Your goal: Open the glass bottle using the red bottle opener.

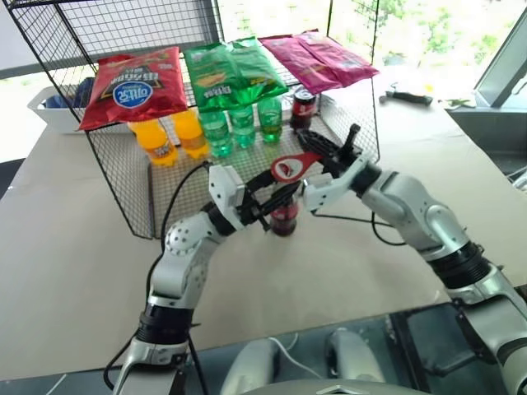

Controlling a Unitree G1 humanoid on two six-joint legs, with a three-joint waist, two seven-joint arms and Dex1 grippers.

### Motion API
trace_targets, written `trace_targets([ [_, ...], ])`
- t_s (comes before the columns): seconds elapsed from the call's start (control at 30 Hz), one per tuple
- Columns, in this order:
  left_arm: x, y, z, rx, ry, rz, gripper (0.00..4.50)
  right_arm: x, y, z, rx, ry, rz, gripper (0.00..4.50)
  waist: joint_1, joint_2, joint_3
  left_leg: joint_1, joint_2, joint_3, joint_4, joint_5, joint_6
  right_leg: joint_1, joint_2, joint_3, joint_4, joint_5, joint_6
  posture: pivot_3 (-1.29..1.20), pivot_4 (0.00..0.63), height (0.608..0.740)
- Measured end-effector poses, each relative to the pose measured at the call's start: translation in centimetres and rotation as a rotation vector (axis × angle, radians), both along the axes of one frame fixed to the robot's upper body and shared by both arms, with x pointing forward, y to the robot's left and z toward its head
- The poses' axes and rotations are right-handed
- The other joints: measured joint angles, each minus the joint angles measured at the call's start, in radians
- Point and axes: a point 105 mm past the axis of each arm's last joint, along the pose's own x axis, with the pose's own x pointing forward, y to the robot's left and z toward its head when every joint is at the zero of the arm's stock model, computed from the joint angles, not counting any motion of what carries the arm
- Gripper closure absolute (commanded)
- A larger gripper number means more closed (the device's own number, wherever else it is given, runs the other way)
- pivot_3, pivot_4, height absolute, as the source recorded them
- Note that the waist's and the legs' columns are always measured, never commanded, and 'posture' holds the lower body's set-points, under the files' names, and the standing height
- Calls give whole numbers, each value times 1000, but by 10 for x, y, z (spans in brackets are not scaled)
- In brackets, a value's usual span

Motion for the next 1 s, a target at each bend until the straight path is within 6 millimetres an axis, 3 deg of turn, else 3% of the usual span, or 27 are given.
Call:
trace_targets([
  [0.37,0,-1,0,-1,-1,-3,2948,3,-7,8,-9,-57,8,4500,-1,0,0,0,0,1,0,0,0,0,0,1,0,0,0,0,150,740],
  [0.53,0,0,1,0,-2,-2,2948,-3,-6,36,120,-133,39,4500,-2,0,0,0,1,0,0,0,0,0,0,1,0,0,0,0,150,740],
  [0.67,0,0,0,1,-1,-1,2948,-4,-5,39,146,-136,46,4500,0,0,0,0,0,1,0,0,0,0,0,1,0,0,0,0,150,740],
  [0.77,0,0,0,1,-1,0,2948,-1,-4,29,175,-58,40,4500,-2,0,0,0,1,0,0,0,0,0,0,1,0,0,0,0,150,740],
  [0.9,0,0,0,0,-2,1,2948,6,-5,-7,166,114,-1,4500,-1,1,0,0,1,1,0,0,0,0,0,1,0,0,0,0,150,740],
  [1.0,-1,2,0,-1,-1,6,2948,6,-2,-18,176,182,6,4500,-2,1,0,0,1,0,0,0,0,0,0,1,0,0,0,0,150,740],
])
